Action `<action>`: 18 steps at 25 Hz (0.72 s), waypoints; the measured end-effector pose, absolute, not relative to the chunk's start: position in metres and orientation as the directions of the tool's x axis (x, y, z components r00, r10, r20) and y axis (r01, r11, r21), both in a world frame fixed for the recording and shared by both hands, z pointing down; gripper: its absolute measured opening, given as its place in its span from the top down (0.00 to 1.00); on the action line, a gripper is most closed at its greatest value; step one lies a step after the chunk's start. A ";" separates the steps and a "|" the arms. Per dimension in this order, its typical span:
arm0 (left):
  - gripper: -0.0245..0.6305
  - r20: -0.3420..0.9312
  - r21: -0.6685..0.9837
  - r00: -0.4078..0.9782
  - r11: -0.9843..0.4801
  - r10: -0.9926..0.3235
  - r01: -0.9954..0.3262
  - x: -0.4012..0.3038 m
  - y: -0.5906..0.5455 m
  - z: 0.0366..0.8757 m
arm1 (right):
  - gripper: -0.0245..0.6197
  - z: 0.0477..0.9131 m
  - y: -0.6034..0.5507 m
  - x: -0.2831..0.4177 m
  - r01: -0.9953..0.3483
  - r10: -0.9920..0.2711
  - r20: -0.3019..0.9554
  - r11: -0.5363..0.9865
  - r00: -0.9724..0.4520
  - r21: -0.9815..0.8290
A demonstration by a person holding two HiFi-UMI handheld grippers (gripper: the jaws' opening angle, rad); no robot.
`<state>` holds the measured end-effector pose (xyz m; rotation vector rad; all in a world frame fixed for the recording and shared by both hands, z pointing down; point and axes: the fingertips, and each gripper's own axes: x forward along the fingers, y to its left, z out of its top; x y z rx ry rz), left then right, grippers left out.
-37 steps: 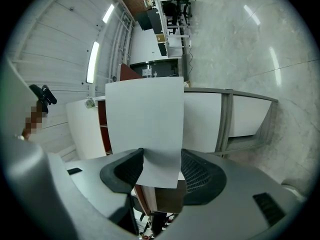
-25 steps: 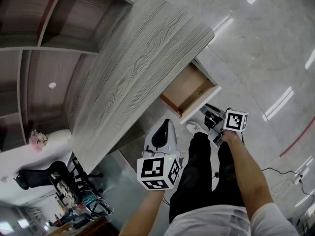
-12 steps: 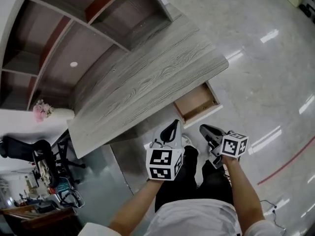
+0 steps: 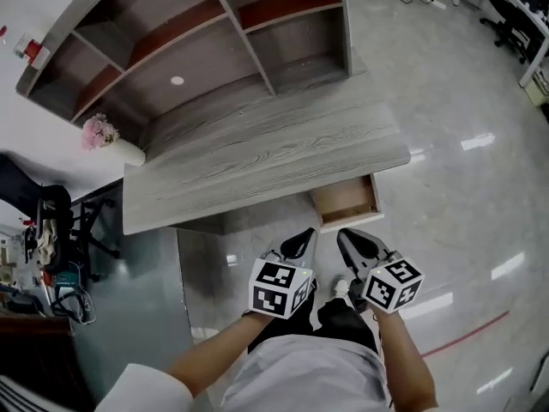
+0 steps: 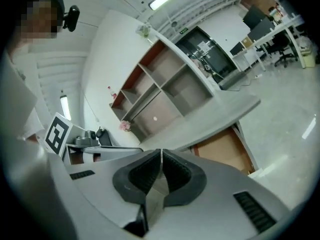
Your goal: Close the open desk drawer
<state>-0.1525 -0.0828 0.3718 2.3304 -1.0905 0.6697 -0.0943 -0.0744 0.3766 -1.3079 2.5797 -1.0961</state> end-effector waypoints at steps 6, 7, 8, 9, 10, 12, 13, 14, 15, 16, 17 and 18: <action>0.96 0.564 0.222 0.552 -0.532 -0.614 -0.817 -0.164 -0.063 0.339 | 0.95 0.323 -0.063 -0.115 -0.725 -0.702 0.277 0.484 -0.656 -0.491; 0.96 0.560 0.227 0.550 -0.523 -0.620 -0.821 -0.165 -0.059 0.336 | 0.95 0.316 -0.061 -0.117 -0.727 -0.697 0.278 0.501 -0.661 -0.469; 0.96 0.556 0.231 0.548 -0.517 -0.625 -0.824 -0.165 -0.055 0.332 | 0.95 0.309 -0.059 -0.119 -0.729 -0.693 0.280 0.517 -0.664 -0.449; 0.96 0.551 0.230 0.546 -0.514 -0.631 -0.826 -0.165 -0.052 0.328 | 0.96 0.303 -0.056 -0.120 -0.730 -0.690 0.281 0.530 -0.667 -0.431; 0.96 0.546 0.227 0.544 -0.513 -0.637 -0.828 -0.164 -0.049 0.325 | 0.96 0.297 -0.055 -0.121 -0.729 -0.685 0.283 0.543 -0.672 -0.416; 0.96 0.534 0.217 0.537 -0.508 -0.653 -0.834 -0.163 -0.047 0.318 | 0.96 0.289 -0.052 -0.123 -0.725 -0.673 0.287 0.566 -0.682 -0.393; 0.96 0.526 0.211 0.532 -0.504 -0.663 -0.837 -0.164 -0.047 0.314 | 0.96 0.287 -0.051 -0.124 -0.723 -0.670 0.287 0.573 -0.685 -0.386; 0.96 0.517 0.205 0.528 -0.501 -0.674 -0.841 -0.164 -0.048 0.310 | 0.96 0.285 -0.051 -0.124 -0.721 -0.668 0.287 0.579 -0.687 -0.380; 0.96 0.507 0.201 0.524 -0.498 -0.684 -0.844 -0.164 -0.049 0.306 | 0.96 0.284 -0.050 -0.124 -0.719 -0.665 0.287 0.585 -0.690 -0.375; 0.96 0.498 0.199 0.522 -0.494 -0.693 -0.846 -0.164 -0.050 0.303 | 0.96 0.283 -0.050 -0.125 -0.718 -0.662 0.288 0.589 -0.691 -0.370; 0.96 0.491 0.198 0.520 -0.491 -0.699 -0.848 -0.164 -0.051 0.301 | 0.96 0.283 -0.051 -0.126 -0.718 -0.662 0.289 0.591 -0.692 -0.368; 0.96 0.487 0.197 0.519 -0.491 -0.702 -0.849 -0.164 -0.050 0.299 | 0.96 0.283 -0.051 -0.126 -0.719 -0.662 0.290 0.591 -0.692 -0.366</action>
